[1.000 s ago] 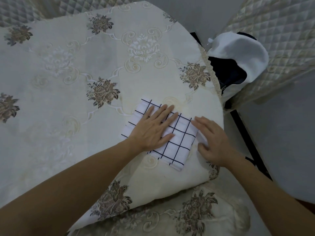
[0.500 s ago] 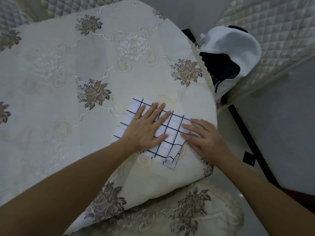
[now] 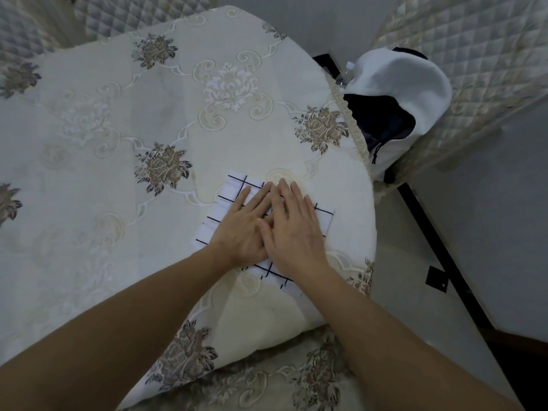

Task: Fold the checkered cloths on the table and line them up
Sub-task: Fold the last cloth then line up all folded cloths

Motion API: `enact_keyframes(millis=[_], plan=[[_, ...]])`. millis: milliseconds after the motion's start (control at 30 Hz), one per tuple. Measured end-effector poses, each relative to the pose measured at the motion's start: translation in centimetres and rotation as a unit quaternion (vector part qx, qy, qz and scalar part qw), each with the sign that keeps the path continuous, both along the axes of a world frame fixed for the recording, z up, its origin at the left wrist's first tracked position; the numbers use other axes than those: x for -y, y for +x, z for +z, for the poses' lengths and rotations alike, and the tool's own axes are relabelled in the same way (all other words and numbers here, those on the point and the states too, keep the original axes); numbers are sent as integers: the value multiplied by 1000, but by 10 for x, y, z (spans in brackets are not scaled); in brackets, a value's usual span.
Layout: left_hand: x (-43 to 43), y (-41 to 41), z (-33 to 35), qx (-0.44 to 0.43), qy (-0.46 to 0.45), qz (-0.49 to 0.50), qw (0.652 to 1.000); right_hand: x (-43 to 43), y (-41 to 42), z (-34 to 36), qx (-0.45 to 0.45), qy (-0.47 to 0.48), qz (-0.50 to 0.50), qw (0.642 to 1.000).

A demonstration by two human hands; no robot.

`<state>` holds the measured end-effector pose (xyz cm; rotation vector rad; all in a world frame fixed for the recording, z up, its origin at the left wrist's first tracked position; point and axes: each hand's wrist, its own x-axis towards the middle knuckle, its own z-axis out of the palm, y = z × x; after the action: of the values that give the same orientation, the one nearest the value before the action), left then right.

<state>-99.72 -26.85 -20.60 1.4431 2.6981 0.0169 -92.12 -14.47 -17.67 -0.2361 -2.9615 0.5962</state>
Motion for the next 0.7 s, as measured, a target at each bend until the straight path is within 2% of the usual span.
enact_keyframes(millis=[67, 167, 367, 700], plan=[[0, 0, -1, -6, -13, 1, 1000, 13, -1, -8, 69, 18, -65, 995], [-1, -2, 1, -7, -2, 6, 1000, 6, 24, -18, 79, 28, -124, 989], [10, -11, 5, -3, -2, 8, 1000, -14, 62, -24, 95, 75, -140, 983], [50, -32, 9, 22, -2, 120, 993, -20, 67, -22, 103, 92, -127, 982]])
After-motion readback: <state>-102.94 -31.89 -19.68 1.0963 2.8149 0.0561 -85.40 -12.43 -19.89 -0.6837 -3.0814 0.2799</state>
